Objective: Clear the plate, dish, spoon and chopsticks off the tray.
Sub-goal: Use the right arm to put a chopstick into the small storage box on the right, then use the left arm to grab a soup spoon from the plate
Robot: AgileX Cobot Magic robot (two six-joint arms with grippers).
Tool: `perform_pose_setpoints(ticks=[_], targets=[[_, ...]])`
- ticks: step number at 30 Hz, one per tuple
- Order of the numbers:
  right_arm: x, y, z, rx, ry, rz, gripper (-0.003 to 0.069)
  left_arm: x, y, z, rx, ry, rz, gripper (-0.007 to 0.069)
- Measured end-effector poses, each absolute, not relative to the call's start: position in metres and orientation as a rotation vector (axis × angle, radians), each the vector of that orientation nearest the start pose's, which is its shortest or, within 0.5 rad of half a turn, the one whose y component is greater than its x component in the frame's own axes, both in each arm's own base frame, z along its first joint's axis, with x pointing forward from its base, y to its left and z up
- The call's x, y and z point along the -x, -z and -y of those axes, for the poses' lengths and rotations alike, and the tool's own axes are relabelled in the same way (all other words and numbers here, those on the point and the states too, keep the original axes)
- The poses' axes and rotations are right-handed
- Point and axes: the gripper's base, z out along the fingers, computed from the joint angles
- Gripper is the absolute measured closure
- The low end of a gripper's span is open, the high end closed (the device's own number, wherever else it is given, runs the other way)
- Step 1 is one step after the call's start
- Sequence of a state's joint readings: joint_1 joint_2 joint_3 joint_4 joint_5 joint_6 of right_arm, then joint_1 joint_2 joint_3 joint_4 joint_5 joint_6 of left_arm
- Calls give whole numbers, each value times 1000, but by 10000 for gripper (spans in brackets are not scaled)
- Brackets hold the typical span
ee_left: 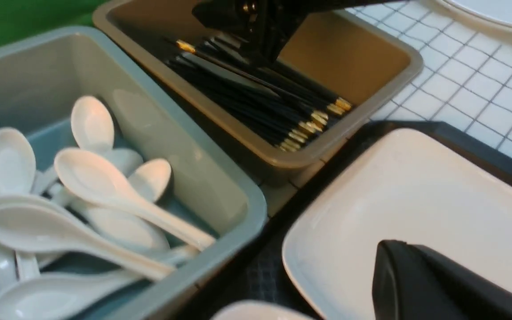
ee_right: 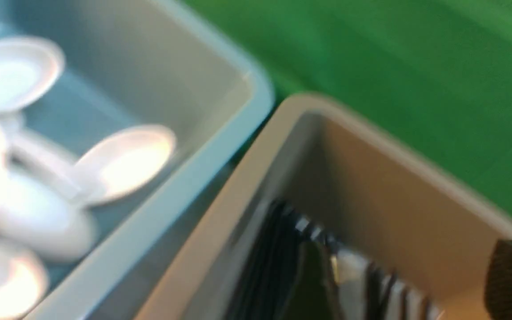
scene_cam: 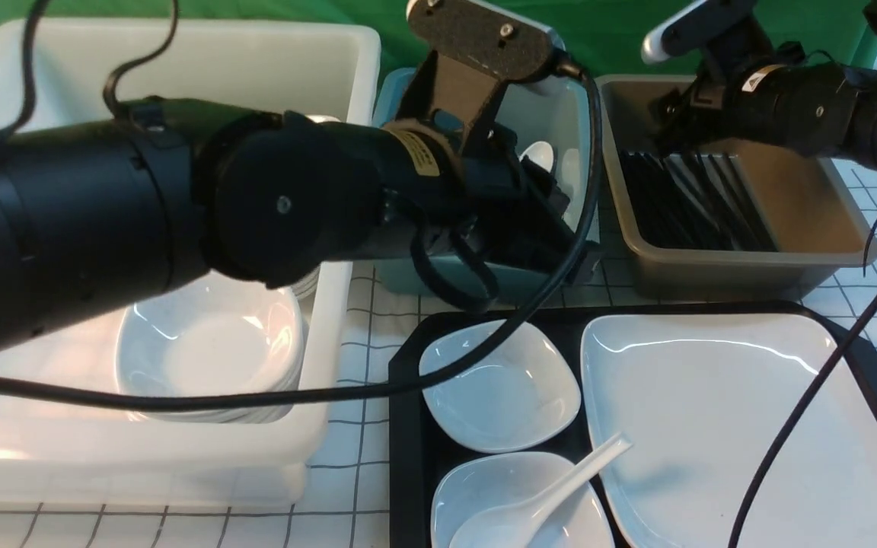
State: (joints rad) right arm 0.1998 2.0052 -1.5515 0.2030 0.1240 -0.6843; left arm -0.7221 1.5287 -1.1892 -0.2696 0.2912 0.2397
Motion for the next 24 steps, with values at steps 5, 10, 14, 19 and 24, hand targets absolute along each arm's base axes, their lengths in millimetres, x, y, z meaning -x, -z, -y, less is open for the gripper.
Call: perform_pose_setpoints(ticks=[5,10,14,19,24], targets=[[-420,-300,-94,660,-36,-2167,323,-247,-314,235,-904,526,-2206,627],[-344,-360,-85,643,-172,-2365,620,-241,-318,240,-998,571,-2386,627],[-299,-368,-77,637,-194,-2414,650,-241,-307,260,-1127,547,-2415,627],[-233,-354,-64,608,-224,-2495,654,-238,-273,296,-1276,503,-2418,624],[-181,-329,-56,609,-264,-2544,658,-244,-248,316,-1310,486,-2385,592]])
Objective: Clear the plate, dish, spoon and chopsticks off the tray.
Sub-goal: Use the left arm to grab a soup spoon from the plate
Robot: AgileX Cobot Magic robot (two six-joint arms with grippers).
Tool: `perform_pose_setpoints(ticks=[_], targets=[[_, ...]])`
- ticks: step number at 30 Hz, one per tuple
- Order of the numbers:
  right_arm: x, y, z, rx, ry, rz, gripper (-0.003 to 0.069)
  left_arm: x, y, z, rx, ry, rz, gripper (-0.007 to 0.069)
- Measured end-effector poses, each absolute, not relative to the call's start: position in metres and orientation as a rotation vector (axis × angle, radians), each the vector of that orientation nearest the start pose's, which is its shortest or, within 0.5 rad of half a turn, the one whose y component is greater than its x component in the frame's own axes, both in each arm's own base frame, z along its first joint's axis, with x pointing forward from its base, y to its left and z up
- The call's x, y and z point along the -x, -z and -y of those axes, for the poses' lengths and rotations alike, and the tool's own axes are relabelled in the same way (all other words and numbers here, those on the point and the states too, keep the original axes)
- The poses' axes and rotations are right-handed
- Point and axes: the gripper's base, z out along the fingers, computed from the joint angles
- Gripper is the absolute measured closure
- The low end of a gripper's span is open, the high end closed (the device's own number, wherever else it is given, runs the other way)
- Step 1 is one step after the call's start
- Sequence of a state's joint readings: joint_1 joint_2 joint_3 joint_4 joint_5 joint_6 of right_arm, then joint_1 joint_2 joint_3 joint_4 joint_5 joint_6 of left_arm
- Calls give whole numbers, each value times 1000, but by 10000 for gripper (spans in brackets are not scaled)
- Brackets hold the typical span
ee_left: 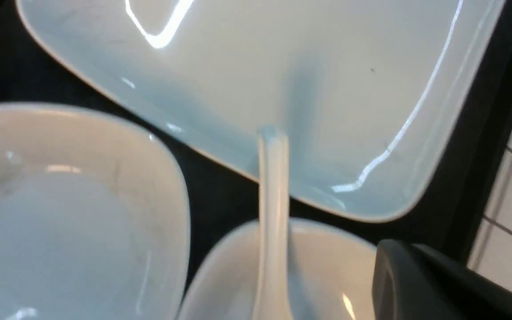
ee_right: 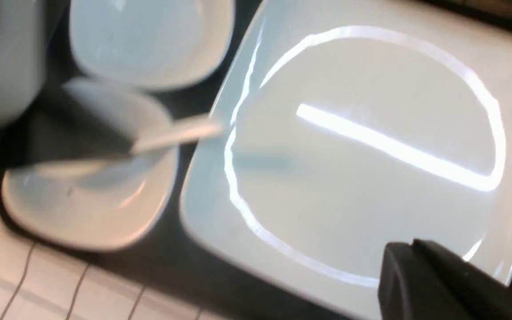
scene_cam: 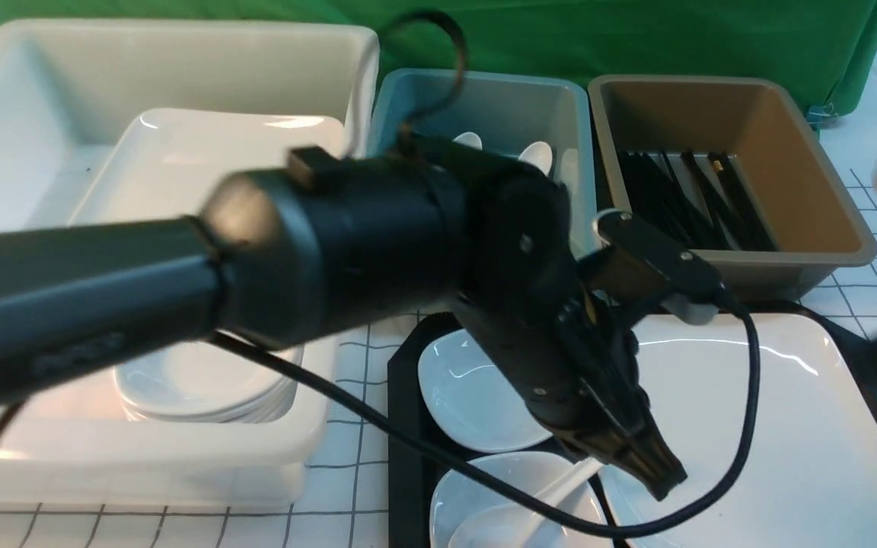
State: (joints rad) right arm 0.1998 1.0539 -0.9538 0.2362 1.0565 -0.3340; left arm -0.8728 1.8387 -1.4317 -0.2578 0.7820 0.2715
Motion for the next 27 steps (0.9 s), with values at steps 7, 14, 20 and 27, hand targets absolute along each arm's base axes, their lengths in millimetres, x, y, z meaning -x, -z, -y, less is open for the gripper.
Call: perform_pose_setpoints(ticks=[7,14,20,27], targets=[[-124,-332,-57,713,-408,-2385,659,-254,-231,326,-1361,453,-2297,397],[-87,-349,-58,799,-485,-2209,659,-263,-203,332,-1399,396,-2294,155],[-79,-350,-60,852,-519,-2203,659,-269,-182,337,-1408,369,-2300,113],[-78,-349,-60,883,-511,-2193,659,-270,-176,338,-1414,361,-2305,243]])
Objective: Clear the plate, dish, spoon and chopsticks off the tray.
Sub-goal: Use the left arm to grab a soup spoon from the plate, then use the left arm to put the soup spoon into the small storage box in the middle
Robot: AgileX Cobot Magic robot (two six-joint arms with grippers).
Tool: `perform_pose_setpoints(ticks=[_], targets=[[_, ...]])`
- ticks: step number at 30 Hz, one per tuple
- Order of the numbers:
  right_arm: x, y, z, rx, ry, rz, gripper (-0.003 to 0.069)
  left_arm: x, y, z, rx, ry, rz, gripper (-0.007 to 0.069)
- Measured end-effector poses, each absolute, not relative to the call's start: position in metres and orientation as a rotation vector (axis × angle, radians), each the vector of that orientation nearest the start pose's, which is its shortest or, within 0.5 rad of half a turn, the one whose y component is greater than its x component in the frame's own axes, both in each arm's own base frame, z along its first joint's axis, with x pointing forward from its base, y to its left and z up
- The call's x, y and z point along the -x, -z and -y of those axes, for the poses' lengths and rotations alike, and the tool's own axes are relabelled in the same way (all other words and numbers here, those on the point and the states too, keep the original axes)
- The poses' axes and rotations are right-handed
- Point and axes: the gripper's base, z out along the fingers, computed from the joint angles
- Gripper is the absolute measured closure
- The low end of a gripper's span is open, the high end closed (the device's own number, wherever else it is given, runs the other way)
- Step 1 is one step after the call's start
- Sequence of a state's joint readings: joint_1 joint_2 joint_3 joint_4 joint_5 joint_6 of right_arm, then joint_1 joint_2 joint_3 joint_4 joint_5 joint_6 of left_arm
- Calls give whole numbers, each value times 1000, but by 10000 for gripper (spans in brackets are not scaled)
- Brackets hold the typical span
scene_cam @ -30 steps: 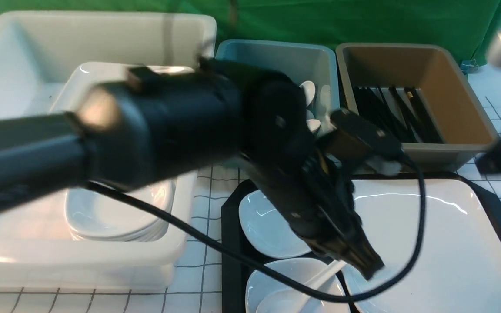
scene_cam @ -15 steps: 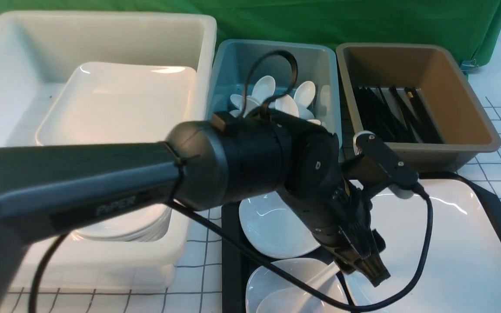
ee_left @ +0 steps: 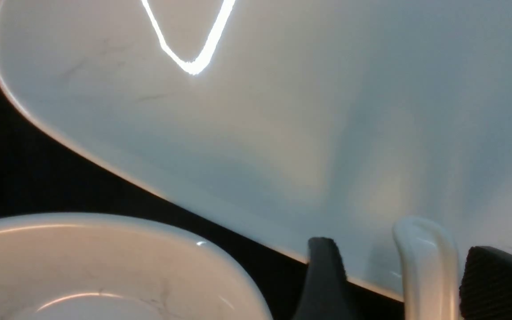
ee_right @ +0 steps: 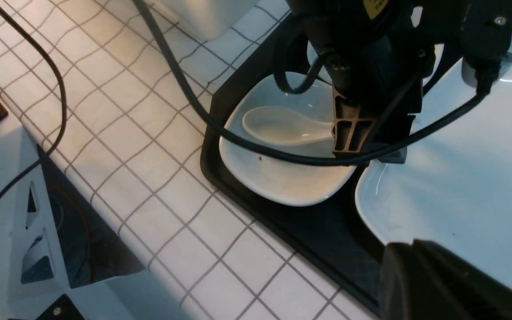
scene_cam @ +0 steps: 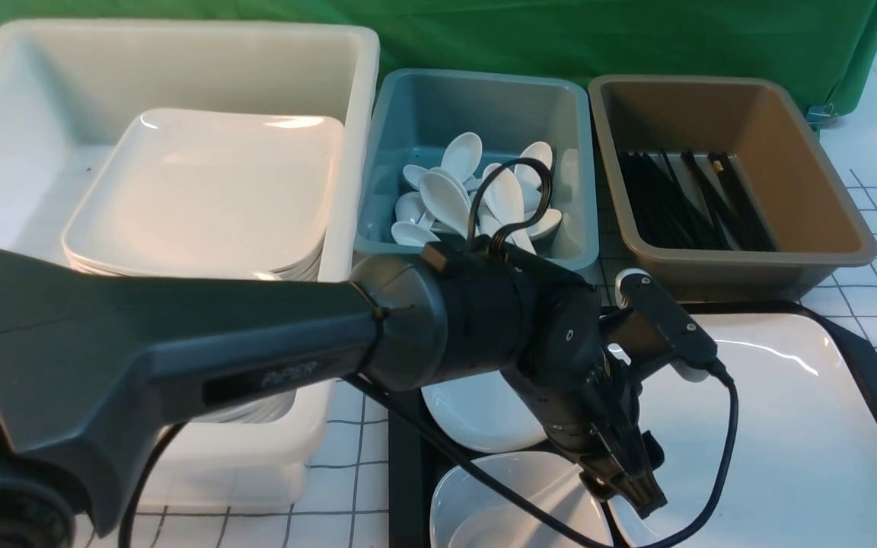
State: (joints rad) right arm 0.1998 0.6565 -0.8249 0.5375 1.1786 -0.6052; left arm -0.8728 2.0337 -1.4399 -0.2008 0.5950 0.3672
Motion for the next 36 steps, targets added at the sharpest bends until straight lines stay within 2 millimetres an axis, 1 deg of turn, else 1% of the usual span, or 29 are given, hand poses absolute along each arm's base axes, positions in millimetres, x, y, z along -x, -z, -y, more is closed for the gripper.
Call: perform_pose_setpoints(ticks=[1,2,3,4,6,13,15,17,20,21,22,23,24,25,27,29,31,33,36], targets=[[-78,-349,-60,887,-509,-2190,659,-270,-176,338,-1413,361,-2304,300],[-78,-349,-60,892,-507,-2188,659,-270,-176,338,-1413,361,-2304,342],[-78,-349,-60,892,-507,-2188,659,-270,-176,338,-1413,361,-2304,352],[-79,-350,-60,896,-502,-2180,659,-270,-176,338,-1415,358,-2302,449],[-79,-350,-60,896,-496,-2172,659,-270,-176,338,-1415,358,-2301,524],[-80,-351,-60,895,-490,-2163,659,-269,-176,338,-1414,365,-2310,530],[-81,-351,-60,889,-487,-2157,659,-269,-180,337,-1416,366,-2310,530],[-81,-351,-60,884,-484,-2152,659,-268,-188,337,-1413,373,-2307,530],[-84,-354,-59,866,-465,-2119,659,-270,-228,337,-1345,394,-2235,530],[-85,-354,-59,865,-463,-2116,659,-270,-233,337,-1337,398,-2222,530],[-86,-355,-59,856,-449,-2094,659,-271,-257,335,-1296,393,-2168,530],[-88,-356,-59,843,-440,-2078,659,-272,-271,333,-1267,385,-2133,530],[-89,-357,-59,835,-433,-2066,659,-272,-279,332,-1243,387,-2118,530],[-91,-359,-59,817,-422,-2045,659,-275,-291,330,-1204,381,-2094,530],[-96,-364,-58,769,-394,-1993,659,-287,-312,323,-1088,385,-2064,530],[-100,-368,-57,728,-371,-1950,659,-302,-327,314,-994,388,-2038,530],[-106,-371,-56,688,-348,-1912,659,-324,-339,301,-889,387,-1998,530],[-113,-372,-56,660,-336,-1898,659,-346,-346,289,-806,374,-1947,530],[-132,-369,-58,638,-328,-1917,659,-381,-352,272,-674,365,-1845,530]])
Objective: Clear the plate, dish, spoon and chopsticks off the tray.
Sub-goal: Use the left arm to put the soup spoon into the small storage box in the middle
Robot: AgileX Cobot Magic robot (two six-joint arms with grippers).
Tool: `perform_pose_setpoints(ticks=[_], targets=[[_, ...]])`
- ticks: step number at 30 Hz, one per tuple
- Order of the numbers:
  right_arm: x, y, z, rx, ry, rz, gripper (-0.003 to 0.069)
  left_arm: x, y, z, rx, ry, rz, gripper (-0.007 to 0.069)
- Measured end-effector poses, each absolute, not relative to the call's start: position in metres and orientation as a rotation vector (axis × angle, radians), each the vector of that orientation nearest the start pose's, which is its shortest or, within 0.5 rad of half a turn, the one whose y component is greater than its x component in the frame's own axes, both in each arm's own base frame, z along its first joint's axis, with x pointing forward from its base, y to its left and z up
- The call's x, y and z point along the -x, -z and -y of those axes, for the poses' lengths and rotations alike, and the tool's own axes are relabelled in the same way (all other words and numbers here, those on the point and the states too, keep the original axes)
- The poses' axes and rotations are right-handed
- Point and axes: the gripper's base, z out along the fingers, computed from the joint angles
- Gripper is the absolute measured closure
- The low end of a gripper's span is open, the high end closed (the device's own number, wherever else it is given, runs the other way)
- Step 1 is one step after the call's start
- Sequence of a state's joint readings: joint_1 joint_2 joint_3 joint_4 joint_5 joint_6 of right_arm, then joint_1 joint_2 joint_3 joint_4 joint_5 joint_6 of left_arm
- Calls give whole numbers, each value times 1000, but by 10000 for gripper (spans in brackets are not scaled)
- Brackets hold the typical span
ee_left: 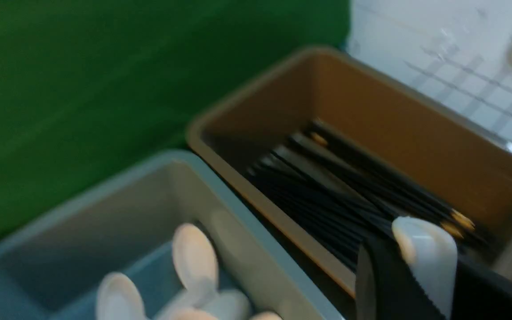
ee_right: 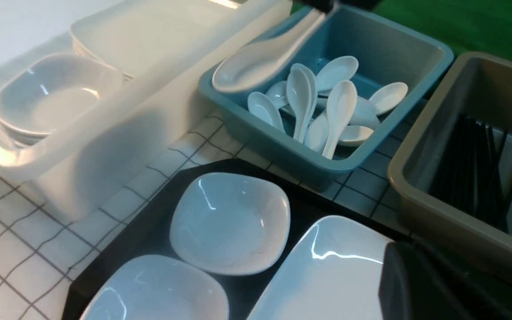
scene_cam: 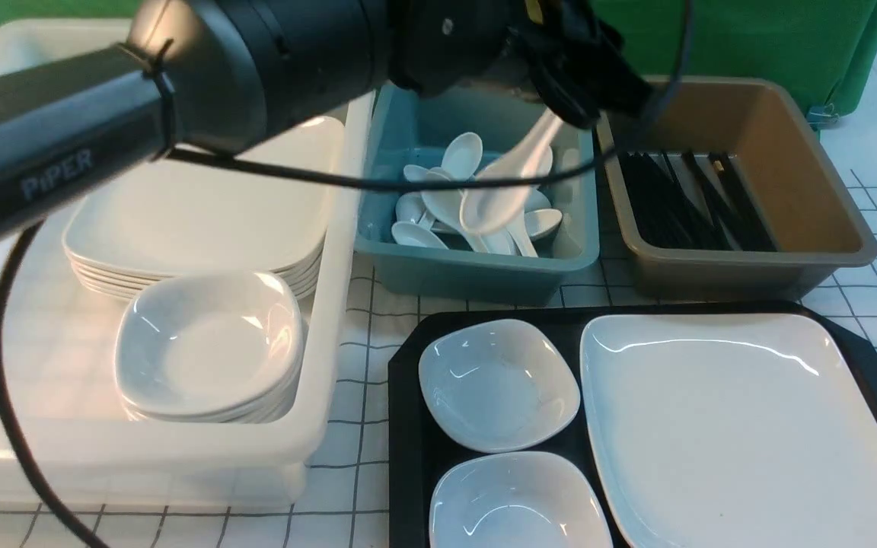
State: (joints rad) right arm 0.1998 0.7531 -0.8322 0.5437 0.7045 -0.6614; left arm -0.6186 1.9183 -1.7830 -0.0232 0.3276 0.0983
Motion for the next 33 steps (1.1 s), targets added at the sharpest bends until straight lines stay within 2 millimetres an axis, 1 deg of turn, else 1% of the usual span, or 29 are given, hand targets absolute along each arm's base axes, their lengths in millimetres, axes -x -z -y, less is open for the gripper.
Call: perform_pose_setpoints(ticks=[1,2,3,4,5,6,8,9,11,12,14,16,18,20,22,24,26,28,29,31,32,33], targets=[[-133,-370,-58,640,-326,-1916,659,-383,-352,271,-666,365,-1839,530],[-146,-370,-61,650,-326,-1927,659,-401,-348,263,-613,353,-1794,530],[-147,-371,-61,656,-322,-1923,659,-402,-347,263,-608,351,-1790,530],[-158,-373,-64,663,-325,-1921,659,-417,-337,257,-573,339,-1772,530],[-161,-372,-64,667,-322,-1922,659,-418,-336,256,-568,338,-1764,530],[-171,-376,-67,672,-325,-1912,659,-428,-325,253,-549,328,-1760,530],[-179,-380,-69,669,-329,-1902,659,-439,-313,249,-531,317,-1760,530],[-184,-382,-70,670,-331,-1897,659,-445,-301,246,-524,308,-1775,530],[-190,-384,-72,667,-339,-1898,659,-454,-286,243,-516,296,-1802,529],[-192,-384,-72,667,-339,-1900,659,-456,-282,242,-514,292,-1810,526],[-195,-383,-73,665,-343,-1906,659,-460,-271,240,-513,286,-1833,501],[-195,-382,-73,667,-345,-1910,659,-461,-264,241,-517,284,-1848,459],[-195,-382,-73,669,-346,-1912,659,-461,-262,241,-521,283,-1868,358],[-195,-381,-73,668,-352,-1917,659,-460,-264,241,-519,288,-1892,270],[-194,-381,-73,664,-360,-1923,659,-457,-269,240,-527,286,-1936,186],[-194,-381,-74,666,-371,-1932,659,-452,-280,238,-531,287,-1977,121],[-192,-379,-75,675,-387,-1949,659,-442,-295,234,-517,315,-2064,99],[-191,-378,-75,688,-401,-1966,659,-426,-312,230,-524,352,-2170,130],[-190,-377,-76,696,-407,-1973,659,-415,-319,229,-545,363,-2224,176],[-188,-376,-76,713,-420,-1990,659,-393,-330,230,-644,359,-2318,339],[-187,-375,-77,724,-429,-2001,659,-380,-332,233,-726,346,-2369,449],[-187,-374,-77,726,-431,-2002,659,-376,-333,235,-745,346,-2372,449]])
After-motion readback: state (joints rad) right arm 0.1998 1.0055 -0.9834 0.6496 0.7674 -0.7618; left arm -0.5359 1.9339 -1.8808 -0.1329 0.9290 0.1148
